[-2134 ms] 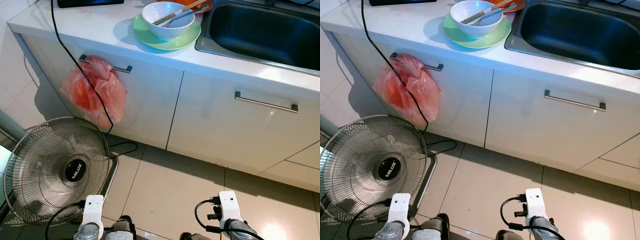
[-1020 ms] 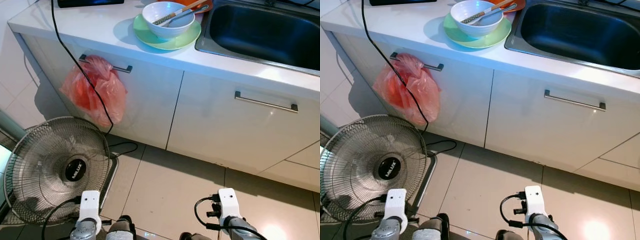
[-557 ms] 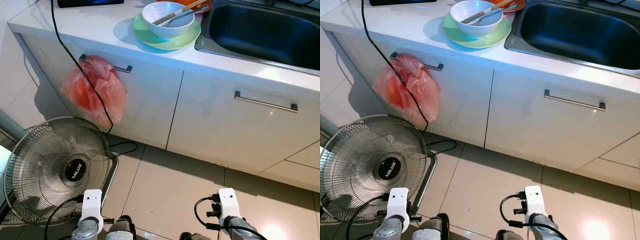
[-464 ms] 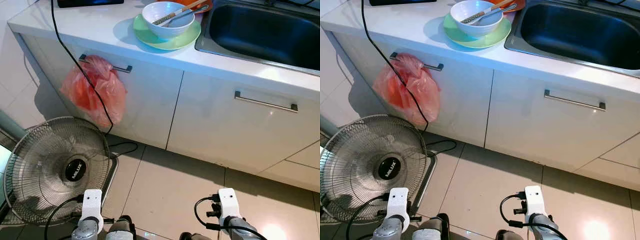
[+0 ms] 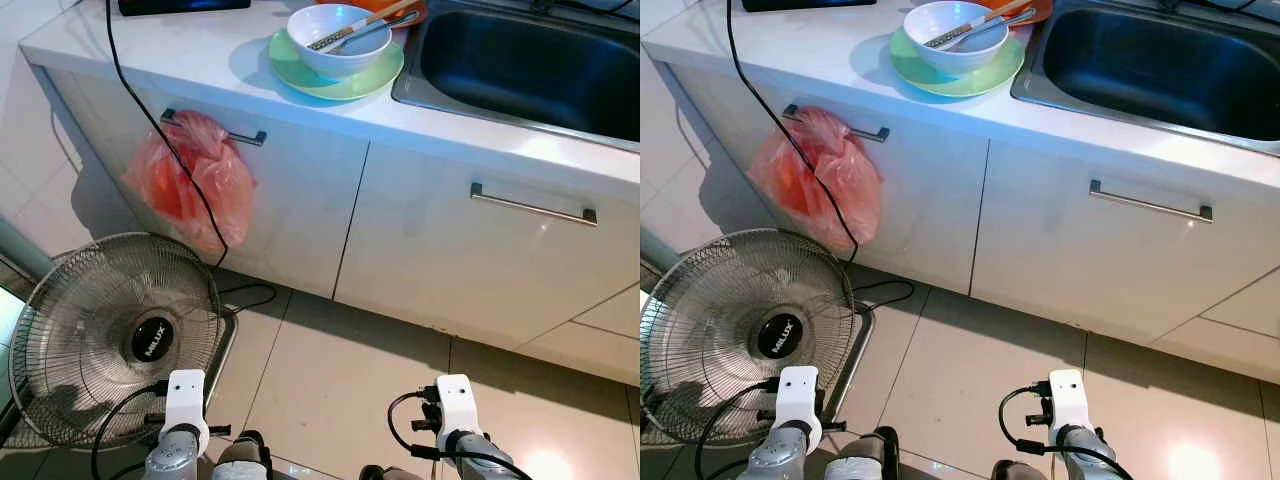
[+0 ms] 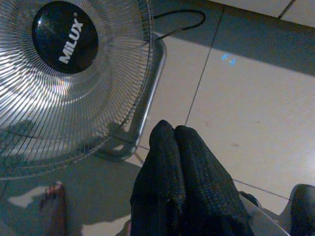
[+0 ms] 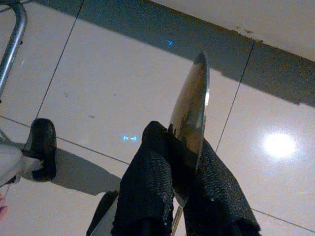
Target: Kitchen organization
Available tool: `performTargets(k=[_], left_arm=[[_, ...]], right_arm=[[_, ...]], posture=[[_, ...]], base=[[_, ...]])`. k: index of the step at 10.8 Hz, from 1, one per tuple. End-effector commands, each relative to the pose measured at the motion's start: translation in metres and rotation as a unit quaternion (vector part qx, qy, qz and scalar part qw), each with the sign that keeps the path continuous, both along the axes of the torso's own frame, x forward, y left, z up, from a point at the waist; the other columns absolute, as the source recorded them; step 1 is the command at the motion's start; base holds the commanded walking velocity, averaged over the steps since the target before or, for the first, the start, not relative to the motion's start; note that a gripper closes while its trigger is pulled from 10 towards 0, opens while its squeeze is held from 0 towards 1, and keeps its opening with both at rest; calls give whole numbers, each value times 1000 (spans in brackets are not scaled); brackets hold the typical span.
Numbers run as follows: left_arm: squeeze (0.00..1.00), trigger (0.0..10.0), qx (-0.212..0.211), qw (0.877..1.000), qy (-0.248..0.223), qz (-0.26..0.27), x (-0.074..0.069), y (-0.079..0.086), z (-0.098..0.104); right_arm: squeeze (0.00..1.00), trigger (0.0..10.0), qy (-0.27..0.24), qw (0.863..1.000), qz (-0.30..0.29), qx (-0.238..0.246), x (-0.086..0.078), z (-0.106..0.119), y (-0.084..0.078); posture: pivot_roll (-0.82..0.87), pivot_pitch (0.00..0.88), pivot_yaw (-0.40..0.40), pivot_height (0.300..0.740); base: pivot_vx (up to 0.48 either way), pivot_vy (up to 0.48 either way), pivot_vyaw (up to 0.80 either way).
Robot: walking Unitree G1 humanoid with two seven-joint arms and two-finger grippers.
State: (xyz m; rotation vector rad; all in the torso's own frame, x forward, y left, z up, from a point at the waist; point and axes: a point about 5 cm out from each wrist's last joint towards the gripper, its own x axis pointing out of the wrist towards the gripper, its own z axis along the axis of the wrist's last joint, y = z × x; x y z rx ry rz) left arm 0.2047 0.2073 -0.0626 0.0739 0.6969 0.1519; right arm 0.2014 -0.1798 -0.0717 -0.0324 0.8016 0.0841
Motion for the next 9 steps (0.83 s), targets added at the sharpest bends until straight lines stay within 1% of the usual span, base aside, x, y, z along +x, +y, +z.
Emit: performTargets(k=[1,2,3,5,7,8,9], left_arm=[[0,10000,-2,1000,9,2,-6,-1,-4],[0,10000,-2,1000,5,5,-5,-1,-3],[0,10000,-3,1000,-7,7,-3,-1,-1],[0,10000,3,1000,-18,5,0,-1,2],[0,10000,4,997,-77,9,21,-1,18],[0,10000,5,996,-88,8,26,-1,21],[0,10000,5,994,-107,2,33,-2,27]], right_arm=[[0,10000,10,1000,-9,2,-8,-4,-3],[0,10000,8,1000,-12,3,-8,-4,-3],[0,10000,-3,1000,-19,8,-7,-2,-3],[0,10000,-25,999,-28,2,-5,0,-5],[0,10000,-67,997,-41,0,-1,6,-7],[0,10000,-74,996,-44,0,-1,7,-8],[0,10000,-85,995,-51,3,0,8,-8]], posture=[[171,214,-31,740],[173,218,-32,740],[172,224,-32,740],[173,229,-34,740],[172,238,-39,740],[174,239,-39,740],[169,239,-39,740]], base=[[0,0,0],[0,0,0],[0,0,0],[0,0,0],[0,0,0],[0,0,0],[0,0,0]])
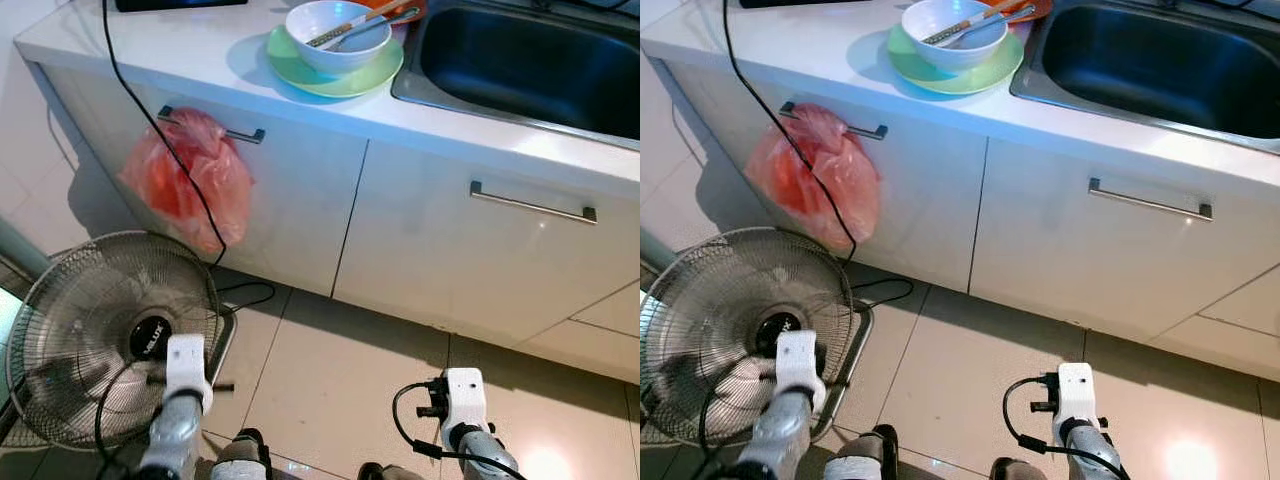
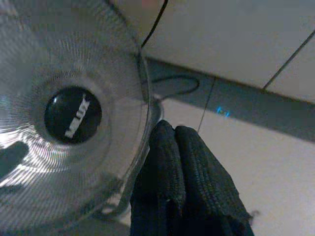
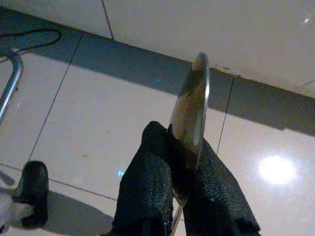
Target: Kitchen organization
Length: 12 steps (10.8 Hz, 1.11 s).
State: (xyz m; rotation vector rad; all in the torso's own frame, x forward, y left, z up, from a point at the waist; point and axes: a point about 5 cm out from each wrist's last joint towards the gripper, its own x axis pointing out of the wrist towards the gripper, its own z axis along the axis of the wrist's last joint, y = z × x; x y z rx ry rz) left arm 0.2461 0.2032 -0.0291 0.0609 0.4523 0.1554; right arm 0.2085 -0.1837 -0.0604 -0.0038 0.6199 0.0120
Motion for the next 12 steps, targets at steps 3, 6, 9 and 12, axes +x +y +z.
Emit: performTargets(k=[3,6,9,12], left_arm=[[0,10000,6,1000,-5,-16,0,-6,0],[0,10000,5,1000,-2,-16,-1,-8,-1],[0,10000,-4,1000,0,-15,1,-9,-1],[0,10000,-10,999,43,-18,-11,-11,-13]], right_arm=[[0,10000,-95,995,-4,2,50,37,1],[0,10000,-129,992,-4,1,64,50,-1],[0,10000,-91,996,1,11,55,39,3],[0,10000,-37,999,7,9,38,22,5]], posture=[[167,240,-39,740],[166,241,-39,740],[165,241,-38,740],[167,240,-39,740]], base=[[0,0,0],[0,0,0],[0,0,0],[0,0,0]])
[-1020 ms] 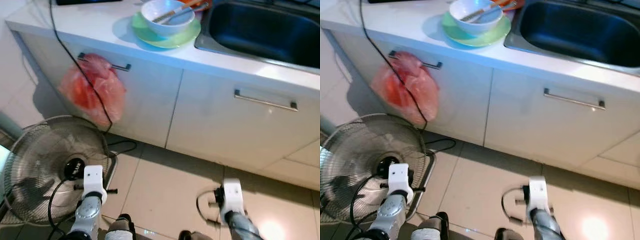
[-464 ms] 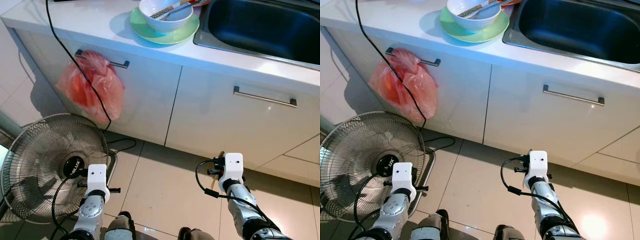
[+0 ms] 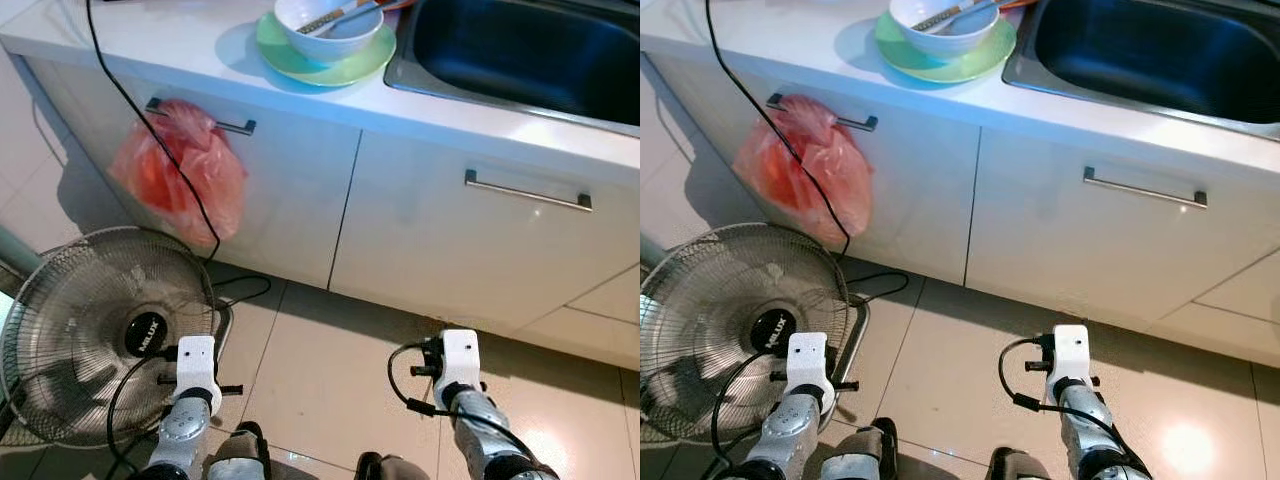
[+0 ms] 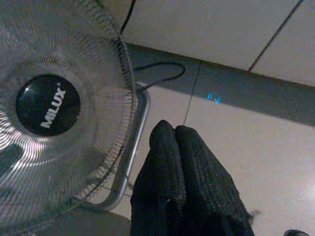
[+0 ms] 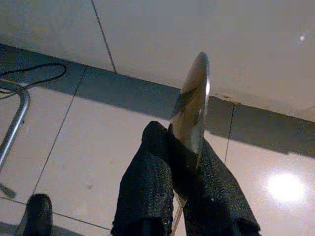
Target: Kitchen organization
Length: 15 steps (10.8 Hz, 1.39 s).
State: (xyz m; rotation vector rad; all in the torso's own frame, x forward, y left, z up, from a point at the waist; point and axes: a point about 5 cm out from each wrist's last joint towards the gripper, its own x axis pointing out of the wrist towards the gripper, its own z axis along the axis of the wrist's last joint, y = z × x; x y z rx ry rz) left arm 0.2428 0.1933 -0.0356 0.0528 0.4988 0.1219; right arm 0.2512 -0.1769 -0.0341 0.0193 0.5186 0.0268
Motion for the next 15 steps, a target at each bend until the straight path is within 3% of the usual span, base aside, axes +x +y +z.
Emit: performTargets(k=[1,9,11,15], left_arm=[[0,10000,0,1000,20,-4,-8,-1,-7],[0,10000,0,1000,20,-4,-8,-1,-7],[0,10000,1,997,79,4,-32,4,-24],[0,10000,-1,996,89,6,-35,5,-26]], right_arm=[[0,10000,14,1000,4,-5,-4,-4,-2],[0,10000,14,1000,4,-5,-4,-4,-2],[0,10000,114,993,32,-10,-43,-33,3],[0,10000,119,992,33,-11,-46,-35,2]], posture=[[167,240,-39,740],[167,240,-39,740],[169,233,-37,740],[171,239,-40,740]], base=[[0,0,0],[0,0,0],[0,0,-800],[0,0,0]])
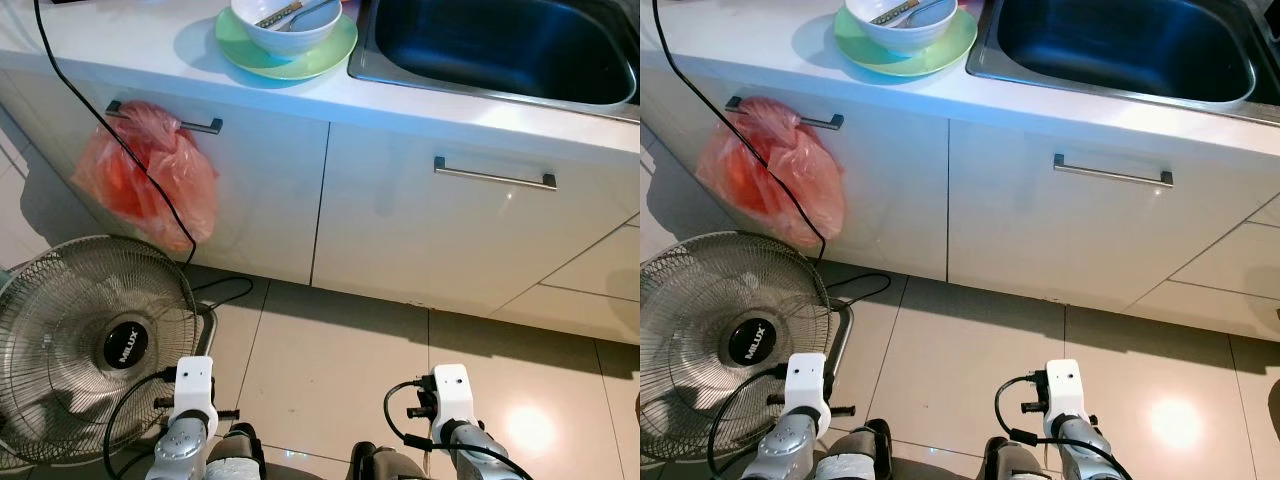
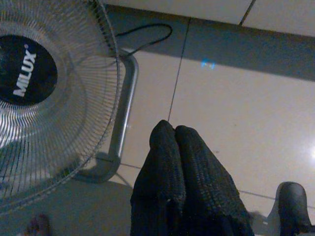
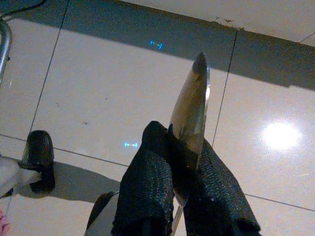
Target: Kitchen organization
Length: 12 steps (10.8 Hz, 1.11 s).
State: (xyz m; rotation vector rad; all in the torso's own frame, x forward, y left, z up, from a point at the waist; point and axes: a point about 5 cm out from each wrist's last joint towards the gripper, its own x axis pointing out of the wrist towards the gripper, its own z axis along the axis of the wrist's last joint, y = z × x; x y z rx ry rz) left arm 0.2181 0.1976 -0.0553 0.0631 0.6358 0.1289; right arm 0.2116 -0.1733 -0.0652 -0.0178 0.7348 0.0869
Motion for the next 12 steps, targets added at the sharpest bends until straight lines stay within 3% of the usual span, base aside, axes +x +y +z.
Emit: performTargets(k=[1,4,7,12], left_arm=[[0,10000,-3,1000,24,2,-10,1,-7],[0,10000,7,999,34,3,-12,2,-9],[0,10000,6,999,35,6,-13,3,-9],[0,10000,5,999,36,7,-13,3,-9]], right_arm=[[0,10000,13,1000,0,-1,-6,-4,-2],[0,10000,15,1000,0,1,-6,-4,-2],[0,10000,19,1000,1,3,-7,-4,-2],[0,10000,18,1000,7,4,-6,-4,6]], posture=[[170,239,-40,740],[170,238,-41,740],[172,239,-41,740],[172,238,-41,740]], base=[[0,0,0],[225,0,0],[383,0,-719],[338,0,0]])
